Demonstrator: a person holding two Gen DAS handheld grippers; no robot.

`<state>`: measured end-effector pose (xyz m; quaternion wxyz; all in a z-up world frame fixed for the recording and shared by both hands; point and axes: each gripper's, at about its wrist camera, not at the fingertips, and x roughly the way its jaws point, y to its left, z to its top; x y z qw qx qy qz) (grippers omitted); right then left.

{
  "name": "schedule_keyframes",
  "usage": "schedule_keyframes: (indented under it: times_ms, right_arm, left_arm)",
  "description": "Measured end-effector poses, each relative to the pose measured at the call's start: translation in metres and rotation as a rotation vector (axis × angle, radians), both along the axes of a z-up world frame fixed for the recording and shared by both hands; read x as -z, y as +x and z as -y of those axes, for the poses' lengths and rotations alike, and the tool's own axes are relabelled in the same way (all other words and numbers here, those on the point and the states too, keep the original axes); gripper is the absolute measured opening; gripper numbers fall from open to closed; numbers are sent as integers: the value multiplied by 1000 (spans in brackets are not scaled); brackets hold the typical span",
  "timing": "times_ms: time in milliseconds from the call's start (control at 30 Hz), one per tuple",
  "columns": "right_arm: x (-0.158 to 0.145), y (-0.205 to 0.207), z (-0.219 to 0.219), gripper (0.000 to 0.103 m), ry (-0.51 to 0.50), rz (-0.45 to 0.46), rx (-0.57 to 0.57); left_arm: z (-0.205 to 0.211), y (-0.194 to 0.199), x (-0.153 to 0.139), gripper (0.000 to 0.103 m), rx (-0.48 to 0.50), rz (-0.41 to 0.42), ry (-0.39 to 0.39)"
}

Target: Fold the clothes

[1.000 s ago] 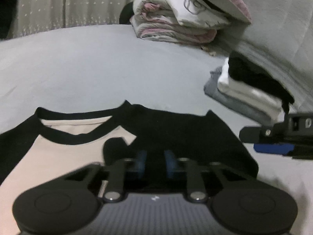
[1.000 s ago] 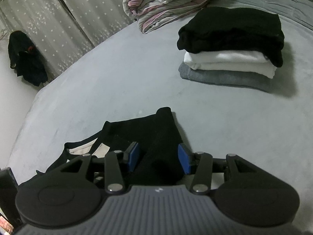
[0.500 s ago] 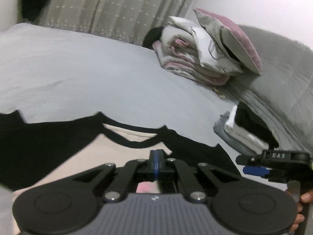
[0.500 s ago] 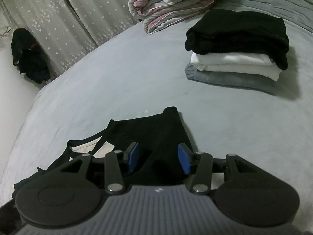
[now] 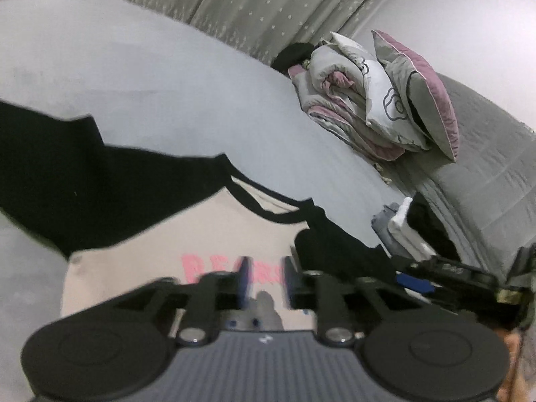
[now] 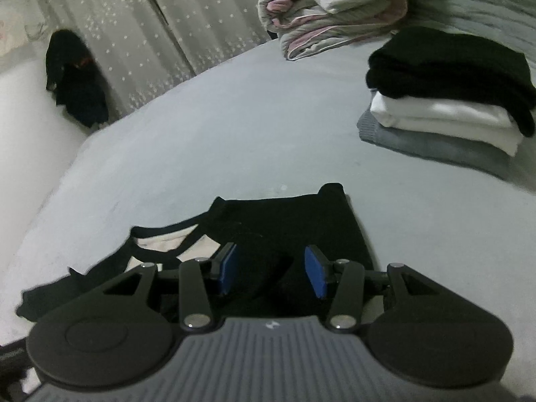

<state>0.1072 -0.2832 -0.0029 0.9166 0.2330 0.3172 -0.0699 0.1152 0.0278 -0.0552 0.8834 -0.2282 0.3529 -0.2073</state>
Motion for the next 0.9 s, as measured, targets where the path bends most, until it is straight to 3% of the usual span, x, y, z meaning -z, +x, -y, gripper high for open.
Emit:
schedule_keyframes:
  times_ms: [233, 333, 400, 433, 467, 533, 700, 900]
  right_arm:
    - [22, 17, -17, 49, -71, -14, -43]
    - [31, 23, -32, 49, -158, -9, -73]
    - [36, 26, -42, 37, -239, -12, -80]
    - [37, 26, -46, 22, -276, -9, -75]
    - [38, 26, -50, 19, -313, -7, -69]
    - [35, 24, -53, 12, -317, 14, -73]
    - [16, 17, -66, 11, -276, 84, -123]
    - [-8, 6, -104, 11, -271, 174, -257]
  left_arm:
    - [-1, 7, 5, 57, 48, -38, -80]
    - [1, 12, 10, 60, 69, -66, -111]
    - [0, 15, 16, 68, 87, -94, -140]
    - [-2, 17, 18, 74, 92, -107, -158]
    - [-3, 18, 21, 76, 97, -118, -177]
    - [-10, 21, 25, 77, 98, -141, -222]
    - [-27, 24, 32, 82, 83, -182, -350]
    - [-33, 24, 37, 82, 74, -207, -422]
